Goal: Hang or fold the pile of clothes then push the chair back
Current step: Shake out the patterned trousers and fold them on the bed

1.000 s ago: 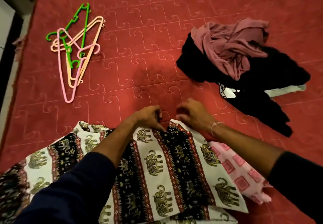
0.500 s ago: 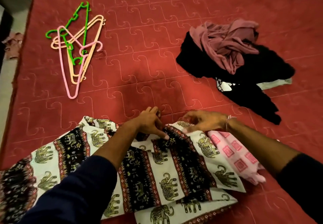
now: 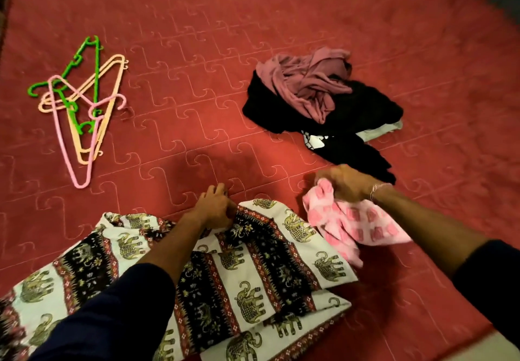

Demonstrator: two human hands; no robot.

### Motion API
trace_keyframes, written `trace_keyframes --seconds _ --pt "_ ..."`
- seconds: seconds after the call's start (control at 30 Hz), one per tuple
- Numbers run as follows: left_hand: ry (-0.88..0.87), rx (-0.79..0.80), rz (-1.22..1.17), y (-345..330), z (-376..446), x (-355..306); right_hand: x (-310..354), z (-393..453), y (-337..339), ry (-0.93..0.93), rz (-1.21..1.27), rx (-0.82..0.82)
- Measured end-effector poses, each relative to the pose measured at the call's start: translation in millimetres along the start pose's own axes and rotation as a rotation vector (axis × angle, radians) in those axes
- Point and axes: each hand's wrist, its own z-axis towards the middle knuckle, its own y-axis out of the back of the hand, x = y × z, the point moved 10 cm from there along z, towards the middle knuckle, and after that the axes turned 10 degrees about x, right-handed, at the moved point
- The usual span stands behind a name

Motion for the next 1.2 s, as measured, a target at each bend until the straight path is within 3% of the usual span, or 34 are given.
trace_keyframes --seconds 0.1,0.2,0.3,0.37,0.47,0.53,0.6,0.7,0.8,0.93,1.03,1.2 --pt "0.011 -0.01 -0.001 -2 -3 -1 18 -16 84 0.142 0.01 -0.398" --pt "0.016 -0.007 -0.03 -3 -5 1 17 -54 166 0.122 0.315 -0.77" --pt "0.032 -0.002 -0.012 -4 -5 3 3 -70 209 0.174 0.765 -0.983" --pt "0.041 -0.008 -0.012 -4 -5 4 1 -69 230 0.245 0.923 -1.063" --pt "0.029 -0.007 -0.008 -6 -4 3 -10 -29 230 0.146 0.921 -0.856" --pt "0.015 0.0 0.015 -5 -4 3 -9 -4 214 0.002 0.74 -0.717" --pt "-0.001 0.013 0.061 -7 -5 1 2 -1 198 -0.133 0.397 -0.762" --pt "-0.008 0.009 0.131 -9 -5 -2 69 -6 154 0.089 0.009 -0.862" --pt "-0.031 0.004 0.045 -8 -6 1 124 19 68 0.348 0.083 -0.479" --pt "-0.081 0.012 -0.222 3 -5 6 180 40 -46 0.416 0.165 0.092" --pt "-0.109 0.069 -0.392 2 -2 11 202 41 -78 0.433 -0.003 0.226" --pt "-0.111 0.033 -0.459 -10 -2 15 174 40 -79 0.112 -0.42 0.302"
